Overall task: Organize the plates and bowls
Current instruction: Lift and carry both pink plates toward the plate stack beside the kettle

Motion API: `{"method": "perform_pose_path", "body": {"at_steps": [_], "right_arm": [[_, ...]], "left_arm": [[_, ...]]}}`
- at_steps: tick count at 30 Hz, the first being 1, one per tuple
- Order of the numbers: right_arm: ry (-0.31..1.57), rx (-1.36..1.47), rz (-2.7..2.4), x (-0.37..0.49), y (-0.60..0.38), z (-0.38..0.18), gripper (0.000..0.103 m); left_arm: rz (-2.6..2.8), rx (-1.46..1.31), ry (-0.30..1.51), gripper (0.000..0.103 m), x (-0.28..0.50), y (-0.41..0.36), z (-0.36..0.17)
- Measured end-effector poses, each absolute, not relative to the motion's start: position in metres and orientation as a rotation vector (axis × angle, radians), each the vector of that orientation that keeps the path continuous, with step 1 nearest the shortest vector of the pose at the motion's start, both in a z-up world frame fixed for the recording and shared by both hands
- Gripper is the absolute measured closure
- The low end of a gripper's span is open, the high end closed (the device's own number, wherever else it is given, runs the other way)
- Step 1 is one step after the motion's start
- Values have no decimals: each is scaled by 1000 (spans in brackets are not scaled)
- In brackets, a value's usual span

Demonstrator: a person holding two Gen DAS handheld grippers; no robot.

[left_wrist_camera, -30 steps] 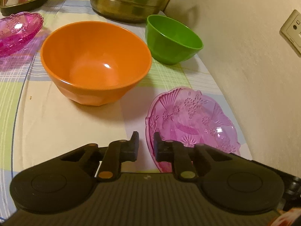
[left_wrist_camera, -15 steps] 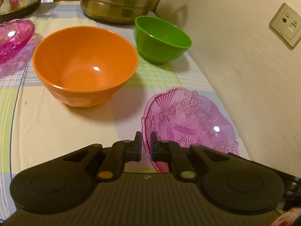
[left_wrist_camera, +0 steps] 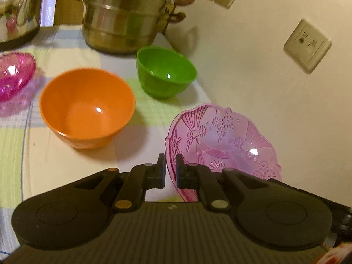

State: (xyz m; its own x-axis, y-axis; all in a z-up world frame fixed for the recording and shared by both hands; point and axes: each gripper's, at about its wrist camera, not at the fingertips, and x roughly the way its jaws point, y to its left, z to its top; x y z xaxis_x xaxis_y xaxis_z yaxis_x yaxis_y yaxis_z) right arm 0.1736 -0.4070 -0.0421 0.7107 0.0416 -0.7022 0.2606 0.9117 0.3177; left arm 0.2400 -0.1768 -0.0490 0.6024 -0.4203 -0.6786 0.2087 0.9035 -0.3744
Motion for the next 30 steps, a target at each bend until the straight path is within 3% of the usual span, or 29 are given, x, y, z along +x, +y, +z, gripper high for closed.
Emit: {"method": "perform_pose_path", "body": {"at_steps": [12,30], "right_arm": [[690,388,-53,162,-374,15,92],[669,315,157,178,-260,49,92]], "left_arm": [[-318,-293,760,96,219,-130,9],[-119,-339,696,96,193,-3,41]]}}
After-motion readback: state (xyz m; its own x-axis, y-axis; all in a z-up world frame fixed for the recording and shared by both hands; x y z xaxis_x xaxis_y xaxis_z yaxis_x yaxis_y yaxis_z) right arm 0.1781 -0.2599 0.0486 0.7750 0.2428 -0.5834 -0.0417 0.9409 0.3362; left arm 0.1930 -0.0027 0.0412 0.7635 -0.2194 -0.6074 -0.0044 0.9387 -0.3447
